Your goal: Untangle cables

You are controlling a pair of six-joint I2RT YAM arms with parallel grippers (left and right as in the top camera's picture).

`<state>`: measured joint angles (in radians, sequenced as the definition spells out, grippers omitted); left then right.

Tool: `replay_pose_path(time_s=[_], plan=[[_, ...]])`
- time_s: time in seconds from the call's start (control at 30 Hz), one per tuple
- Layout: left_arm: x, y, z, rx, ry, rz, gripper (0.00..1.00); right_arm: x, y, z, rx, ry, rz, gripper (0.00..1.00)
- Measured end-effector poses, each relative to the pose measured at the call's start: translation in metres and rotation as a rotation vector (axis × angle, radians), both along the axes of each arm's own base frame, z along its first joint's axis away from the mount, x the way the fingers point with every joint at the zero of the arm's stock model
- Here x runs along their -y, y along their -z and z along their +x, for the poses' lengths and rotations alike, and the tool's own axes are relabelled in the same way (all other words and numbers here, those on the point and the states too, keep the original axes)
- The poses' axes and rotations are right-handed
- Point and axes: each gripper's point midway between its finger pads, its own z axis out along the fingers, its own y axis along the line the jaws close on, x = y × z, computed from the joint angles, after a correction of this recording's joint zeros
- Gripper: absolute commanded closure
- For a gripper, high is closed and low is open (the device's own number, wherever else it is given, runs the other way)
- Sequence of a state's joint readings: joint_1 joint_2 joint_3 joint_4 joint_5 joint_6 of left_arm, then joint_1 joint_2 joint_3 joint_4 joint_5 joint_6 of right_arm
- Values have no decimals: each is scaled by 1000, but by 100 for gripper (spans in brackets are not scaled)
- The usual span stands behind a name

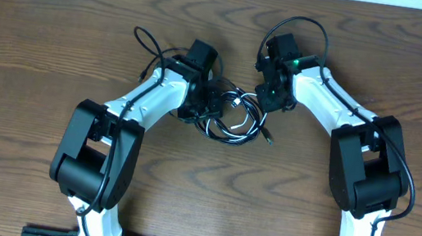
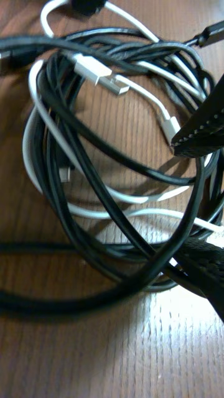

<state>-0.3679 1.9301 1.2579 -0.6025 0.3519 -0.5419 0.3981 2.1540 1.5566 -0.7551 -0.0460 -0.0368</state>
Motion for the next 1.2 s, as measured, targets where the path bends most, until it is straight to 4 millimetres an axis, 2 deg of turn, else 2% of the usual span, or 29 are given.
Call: replay_pose_path(time_s=[0.23,0.5,0.9,0.97,1.03,1.1,1.2], plan=[[-6,8,-4,-18,-37,27,53,6,1,-3,-16,47,-24,84],[-6,8,-4,-15,-41,29,52,42,4,-22,-79,200,-182,82],[-8,8,-3,-12,-43,36,53,130,2,-55,-268,464,-324,81],[-8,8,-3,-11,-43,36,52,144,2,-57,-292,498,-322,76],[-8,8,-3,-11,-43,35,53,147,3,-58,-316,482,-289,73],[-7,8,-2,-6,-43,33,52,142,4,-59,-341,443,-237,69],[-4,6,3,22,-13,23,52,108,0,-56,-366,304,-64,62]])
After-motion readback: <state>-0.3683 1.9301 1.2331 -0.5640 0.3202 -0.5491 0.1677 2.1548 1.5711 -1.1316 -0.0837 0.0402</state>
